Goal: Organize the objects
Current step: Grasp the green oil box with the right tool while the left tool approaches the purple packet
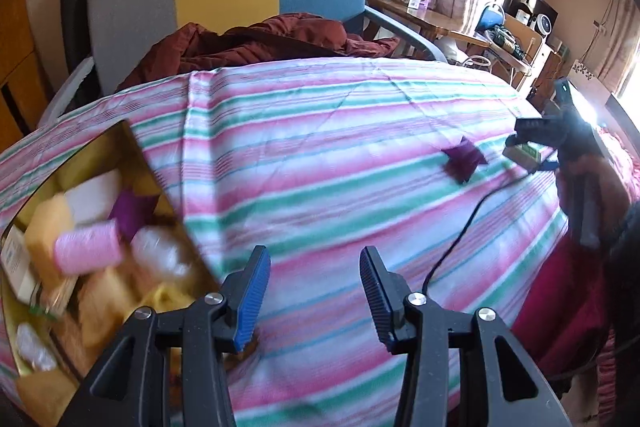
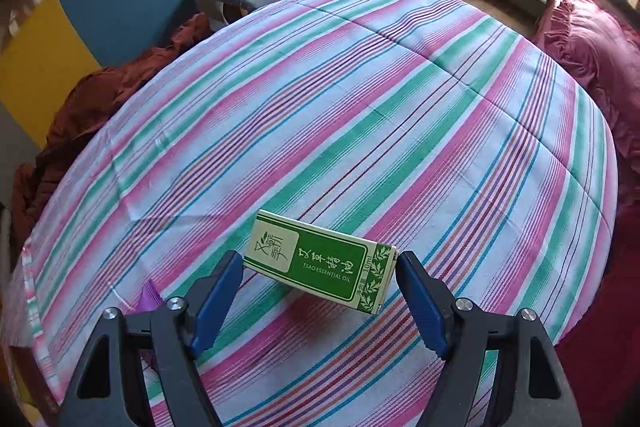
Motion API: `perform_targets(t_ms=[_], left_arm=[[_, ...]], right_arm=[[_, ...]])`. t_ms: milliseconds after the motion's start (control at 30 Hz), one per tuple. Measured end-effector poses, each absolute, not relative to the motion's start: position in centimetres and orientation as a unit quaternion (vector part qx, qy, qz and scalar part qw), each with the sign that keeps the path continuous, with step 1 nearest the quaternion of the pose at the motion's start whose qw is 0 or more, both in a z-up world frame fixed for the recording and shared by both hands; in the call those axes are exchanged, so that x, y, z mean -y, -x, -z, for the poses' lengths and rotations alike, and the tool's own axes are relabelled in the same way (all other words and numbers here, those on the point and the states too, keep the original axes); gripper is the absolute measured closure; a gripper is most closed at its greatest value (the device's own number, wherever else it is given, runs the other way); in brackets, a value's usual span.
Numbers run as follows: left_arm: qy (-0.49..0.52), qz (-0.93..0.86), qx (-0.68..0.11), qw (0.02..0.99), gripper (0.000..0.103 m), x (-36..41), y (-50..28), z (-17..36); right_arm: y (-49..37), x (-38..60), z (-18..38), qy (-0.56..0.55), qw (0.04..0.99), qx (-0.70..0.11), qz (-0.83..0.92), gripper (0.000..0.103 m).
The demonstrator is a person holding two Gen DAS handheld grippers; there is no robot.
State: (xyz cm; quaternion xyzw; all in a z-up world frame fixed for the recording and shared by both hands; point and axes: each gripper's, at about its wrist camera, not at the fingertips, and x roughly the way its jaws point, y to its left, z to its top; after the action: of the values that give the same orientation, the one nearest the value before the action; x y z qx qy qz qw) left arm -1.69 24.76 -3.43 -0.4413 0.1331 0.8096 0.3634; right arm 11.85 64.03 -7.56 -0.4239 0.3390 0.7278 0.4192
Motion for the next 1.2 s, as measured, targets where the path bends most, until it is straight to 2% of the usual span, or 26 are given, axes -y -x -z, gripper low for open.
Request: perform_targets(t_ms=[100,233,567,933,1200], left_arm=[[0.435,-0.804,-0.131,0.385,0.056,-27.2,2.4,2.7],[0.409,-0.783,-0.173,0.437,0.056,-32.0,2.4,2.4],[0.382,-0.699,-0.277,0.537,0.056,-43.7,0.6,5.5],[0.386,-0.639,-0.328,0.579,0.056,-49.5,-0.2,8.8],[0.413,-0.633,-0.318,0.572,0.058,-51.2,0.7,11.0]], right_arm=[[-12.6,-64.0,7.2,0.417,0.41,-0.342,-0.735,0.024],[-13.2,-63.8,6.7,0.409,0.396,-0.345,-0.746,0.024],[-13.0,-63.0,7.1,0.41,0.356,-0.366,-0.756,0.024],[-10.7,-63.9,8.2,0.426,0.366,-0.356,-0.747,0.024],[-10.2,-63.7,8.6,0.439,0.367,-0.346,-0.744,0.024]])
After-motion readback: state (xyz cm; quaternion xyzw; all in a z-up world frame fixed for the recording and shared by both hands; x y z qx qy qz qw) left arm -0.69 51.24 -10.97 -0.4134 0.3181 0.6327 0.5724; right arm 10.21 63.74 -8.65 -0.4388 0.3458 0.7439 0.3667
